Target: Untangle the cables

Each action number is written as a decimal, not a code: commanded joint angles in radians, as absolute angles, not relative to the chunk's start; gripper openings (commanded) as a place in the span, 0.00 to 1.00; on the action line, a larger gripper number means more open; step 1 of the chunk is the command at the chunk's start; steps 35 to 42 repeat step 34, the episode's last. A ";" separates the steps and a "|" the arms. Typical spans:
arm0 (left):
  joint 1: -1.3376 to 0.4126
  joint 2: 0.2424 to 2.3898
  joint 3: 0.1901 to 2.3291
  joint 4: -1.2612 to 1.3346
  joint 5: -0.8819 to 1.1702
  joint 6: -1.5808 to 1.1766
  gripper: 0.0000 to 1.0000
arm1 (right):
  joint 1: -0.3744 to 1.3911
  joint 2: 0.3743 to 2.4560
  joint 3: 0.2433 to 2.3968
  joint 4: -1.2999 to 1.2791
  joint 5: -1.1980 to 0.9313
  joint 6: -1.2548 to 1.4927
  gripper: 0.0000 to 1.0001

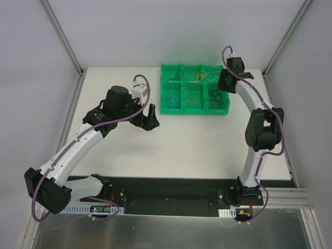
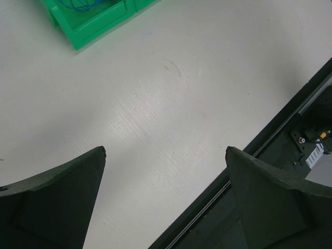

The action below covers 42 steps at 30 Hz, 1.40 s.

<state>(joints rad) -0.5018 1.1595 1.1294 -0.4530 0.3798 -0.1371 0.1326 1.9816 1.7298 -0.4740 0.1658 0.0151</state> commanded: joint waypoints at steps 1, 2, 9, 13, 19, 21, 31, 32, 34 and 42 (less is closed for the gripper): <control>-0.495 1.164 1.120 -0.436 0.362 -0.118 0.99 | 0.130 1.885 1.753 -0.526 0.152 0.006 0.52; -0.495 1.166 1.121 -0.436 0.364 -0.118 0.99 | 0.130 1.862 1.738 -0.531 0.144 0.006 0.53; -0.495 1.157 1.121 -0.433 0.361 -0.117 0.99 | 0.199 1.565 1.388 -0.456 0.075 0.049 0.68; -0.495 1.117 1.100 -0.394 0.367 -0.115 0.99 | 0.316 1.243 1.025 -0.309 0.120 0.052 0.82; -0.497 1.020 1.042 -0.301 0.365 -0.110 0.99 | 0.431 0.804 0.694 -0.262 0.141 0.034 0.96; -0.499 0.971 1.008 -0.253 0.357 -0.104 0.99 | 0.431 0.665 0.644 -0.297 0.147 0.046 0.96; -0.499 0.611 0.836 -0.032 0.236 -0.201 0.99 | 0.433 0.089 0.539 -0.348 0.272 0.071 0.96; -0.499 0.579 0.838 -0.031 0.232 -0.206 0.99 | 0.433 0.068 0.540 -0.344 0.261 0.040 0.96; -0.499 0.525 0.847 -0.029 0.222 -0.209 0.99 | 0.431 0.057 0.569 -0.370 0.282 0.021 0.96; -0.499 0.525 0.847 -0.029 0.222 -0.209 0.99 | 0.431 0.057 0.569 -0.370 0.282 0.021 0.96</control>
